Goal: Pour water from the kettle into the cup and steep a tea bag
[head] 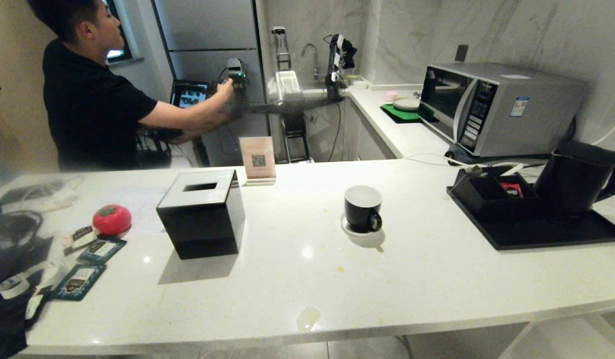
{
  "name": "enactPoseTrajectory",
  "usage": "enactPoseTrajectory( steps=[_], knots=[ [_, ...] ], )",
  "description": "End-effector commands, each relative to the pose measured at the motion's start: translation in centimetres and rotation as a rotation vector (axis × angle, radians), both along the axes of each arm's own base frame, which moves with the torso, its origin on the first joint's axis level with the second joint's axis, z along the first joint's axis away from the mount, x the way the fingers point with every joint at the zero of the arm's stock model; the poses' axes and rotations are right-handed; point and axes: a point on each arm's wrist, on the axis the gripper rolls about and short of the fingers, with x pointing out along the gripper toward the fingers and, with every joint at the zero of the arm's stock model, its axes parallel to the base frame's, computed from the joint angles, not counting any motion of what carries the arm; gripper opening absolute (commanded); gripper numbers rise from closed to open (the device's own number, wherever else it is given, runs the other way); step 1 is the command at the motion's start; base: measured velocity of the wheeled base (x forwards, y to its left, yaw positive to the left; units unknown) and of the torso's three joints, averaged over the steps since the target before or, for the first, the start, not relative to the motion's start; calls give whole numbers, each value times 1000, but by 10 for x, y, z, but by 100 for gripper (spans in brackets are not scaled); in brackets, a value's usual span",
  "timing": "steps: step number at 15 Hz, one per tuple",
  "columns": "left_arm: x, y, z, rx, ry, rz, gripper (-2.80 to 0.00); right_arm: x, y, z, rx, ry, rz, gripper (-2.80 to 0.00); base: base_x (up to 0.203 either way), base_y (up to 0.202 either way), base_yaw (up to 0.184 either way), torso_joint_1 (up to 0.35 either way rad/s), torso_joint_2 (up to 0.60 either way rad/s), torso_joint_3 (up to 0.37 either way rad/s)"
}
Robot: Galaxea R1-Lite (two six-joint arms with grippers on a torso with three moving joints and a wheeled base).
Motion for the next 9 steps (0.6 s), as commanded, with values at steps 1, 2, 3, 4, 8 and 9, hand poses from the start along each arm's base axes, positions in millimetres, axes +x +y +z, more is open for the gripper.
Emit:
enactPoseTrajectory(
  steps=[1, 2, 3, 4, 8, 9],
  knots=[
    [0, 0, 0, -1, -1, 0, -280, 0, 0, 0, 0, 1, -1, -280, 0, 0, 0, 0, 0, 0],
    [0, 0, 0, -1, -1, 0, -280, 0, 0, 0, 0, 1, -1, -280, 0, 0, 0, 0, 0, 0],
    [0, 0, 0, 0, -1, 0, -280, 0, 0, 0, 0, 1, -1, -280, 0, 0, 0, 0, 0, 0],
    [0, 0, 0, 0, -1, 0, -280, 0, 0, 0, 0, 2, -1, -280, 0, 0, 0, 0, 0, 0],
    [0, 0, 0, 0, -1, 0, -280, 0, 0, 0, 0, 1, -1, -280, 0, 0, 0, 0, 0, 0],
    [0, 0, 0, 0, -1, 0, -280, 0, 0, 0, 0, 1, -1, -280, 0, 0, 0, 0, 0, 0]
  ],
)
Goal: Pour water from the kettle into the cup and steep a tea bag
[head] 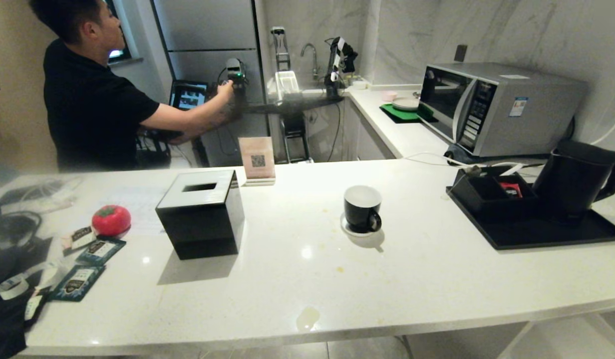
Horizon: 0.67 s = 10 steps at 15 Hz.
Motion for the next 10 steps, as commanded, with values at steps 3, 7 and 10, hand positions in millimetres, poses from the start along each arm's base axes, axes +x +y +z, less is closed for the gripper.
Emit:
enactPoseTrajectory(
  steps=[3, 7, 10],
  knots=[
    [0, 0, 0, 0, -1, 1, -280, 0, 0, 0, 1, 2, 0, -280, -1, -30, 1, 1, 2, 0],
    [0, 0, 0, 1, -1, 1, -280, 0, 0, 0, 0, 2, 0, -280, 0, -189, 2, 1, 1, 1],
    [0, 0, 0, 1, -1, 1, -280, 0, 0, 0, 0, 1, 0, -280, 0, -196, 2, 4, 4, 2]
  ],
)
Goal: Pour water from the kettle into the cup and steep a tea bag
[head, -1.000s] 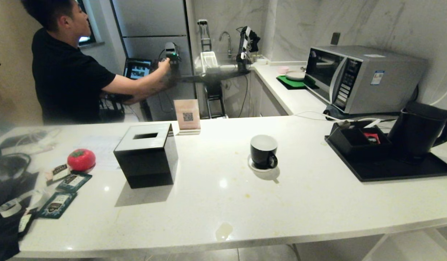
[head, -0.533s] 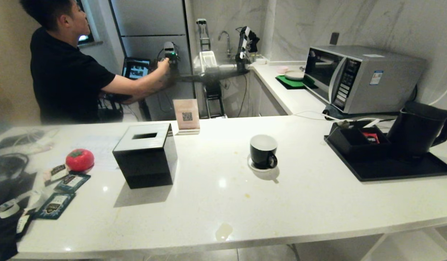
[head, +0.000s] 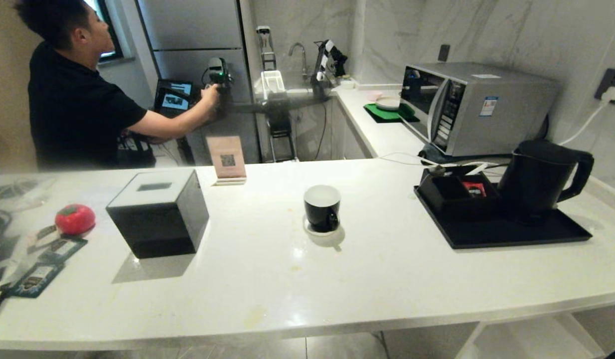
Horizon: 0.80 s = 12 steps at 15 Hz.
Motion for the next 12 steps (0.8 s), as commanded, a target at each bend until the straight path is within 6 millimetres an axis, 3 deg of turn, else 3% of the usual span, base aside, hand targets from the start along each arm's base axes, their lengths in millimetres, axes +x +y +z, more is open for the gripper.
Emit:
enactPoseTrajectory(
  steps=[1, 12],
  knots=[
    [0, 0, 0, 0, -1, 0, -280, 0, 0, 0, 0, 0, 0, -280, 0, -197, -1, 0, 0, 7],
    [0, 0, 0, 0, -1, 2, -280, 0, 0, 0, 2, 0, 0, -280, 0, -194, 0, 3, 3, 1]
  ],
)
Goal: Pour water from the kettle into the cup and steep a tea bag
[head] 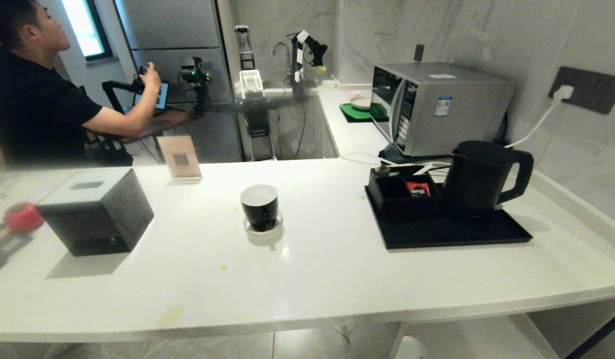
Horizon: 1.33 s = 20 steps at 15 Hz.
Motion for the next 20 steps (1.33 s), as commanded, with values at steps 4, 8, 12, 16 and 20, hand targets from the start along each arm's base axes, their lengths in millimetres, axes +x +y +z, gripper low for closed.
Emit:
enactPoseTrajectory(
  steps=[4, 8, 12, 16, 20],
  knots=[
    [0, 0, 0, -2, 1, 1, -280, 0, 0, 0, 0, 2, 0, -280, 0, -196, 1, 2, -1, 3],
    [0, 0, 0, -3, 1, -1, -280, 0, 0, 0, 2, 0, 0, -280, 0, -97, -2, 3, 1, 4],
    [0, 0, 0, -3, 1, 1, -280, 0, 0, 0, 0, 2, 0, -280, 0, 0, 0, 0, 0, 0],
    [0, 0, 0, -3, 1, 1, -280, 0, 0, 0, 0, 2, 0, -280, 0, 0, 0, 0, 0, 0],
    [0, 0, 0, -3, 1, 1, -280, 0, 0, 0, 0, 2, -2, -280, 0, 0, 0, 0, 0, 0]
  ],
)
